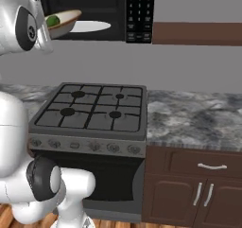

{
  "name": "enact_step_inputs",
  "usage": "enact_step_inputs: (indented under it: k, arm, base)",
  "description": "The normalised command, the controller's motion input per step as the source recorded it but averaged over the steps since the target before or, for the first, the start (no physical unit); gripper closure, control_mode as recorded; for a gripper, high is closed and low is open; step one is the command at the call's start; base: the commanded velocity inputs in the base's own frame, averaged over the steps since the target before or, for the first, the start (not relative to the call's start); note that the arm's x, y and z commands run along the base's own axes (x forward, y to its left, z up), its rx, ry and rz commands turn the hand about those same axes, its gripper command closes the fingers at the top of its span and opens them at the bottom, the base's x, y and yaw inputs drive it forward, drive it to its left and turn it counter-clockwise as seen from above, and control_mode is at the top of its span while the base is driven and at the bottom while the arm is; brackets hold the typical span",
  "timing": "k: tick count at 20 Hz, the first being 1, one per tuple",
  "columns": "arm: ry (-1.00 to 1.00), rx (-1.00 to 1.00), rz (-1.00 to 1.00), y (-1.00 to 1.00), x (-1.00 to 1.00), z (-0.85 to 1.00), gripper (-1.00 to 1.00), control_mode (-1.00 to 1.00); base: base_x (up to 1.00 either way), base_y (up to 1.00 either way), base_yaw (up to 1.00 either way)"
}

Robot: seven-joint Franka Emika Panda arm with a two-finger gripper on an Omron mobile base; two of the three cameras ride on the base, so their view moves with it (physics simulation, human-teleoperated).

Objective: Pick the avocado from the sink and place it in the bowl. Then pick the bowl and place it in the microwave. Then close the microwave door and press the start button.

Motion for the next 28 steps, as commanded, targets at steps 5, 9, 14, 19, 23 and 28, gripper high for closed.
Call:
enact_step_inputs:
  k: [5,9,14,19,23,28]
  arm:
    - [0.02,0.0,0.0,0.05,0.96,0.0,1.0,-1.0]
    - [0.07,0.0,0.0,0.14,0.8,0.0,1.0,-1.0]
    - [0.08,0.0,0.0,0.19,0.69,-0.05,1.0,-1.0]
    - [0.03,0.0,0.0,0.19,0.52,-0.25,1.0,-1.0]
    - [0.01,0.0,0.0,0.17,0.58,-0.26,1.0,-1.0]
    - [0.0,0.0,0.0,0.04,0.59,-0.02,1.0,-1.0]
  base:
    - [0.0,0.0,0.0]
    - [0.0,0.0,0.0]
    - [0.0,0.0,0.0]
    - [0.0,0.0,0.0]
    - [0.0,0.0,0.0]
    - [0.0,0.0,0.0]
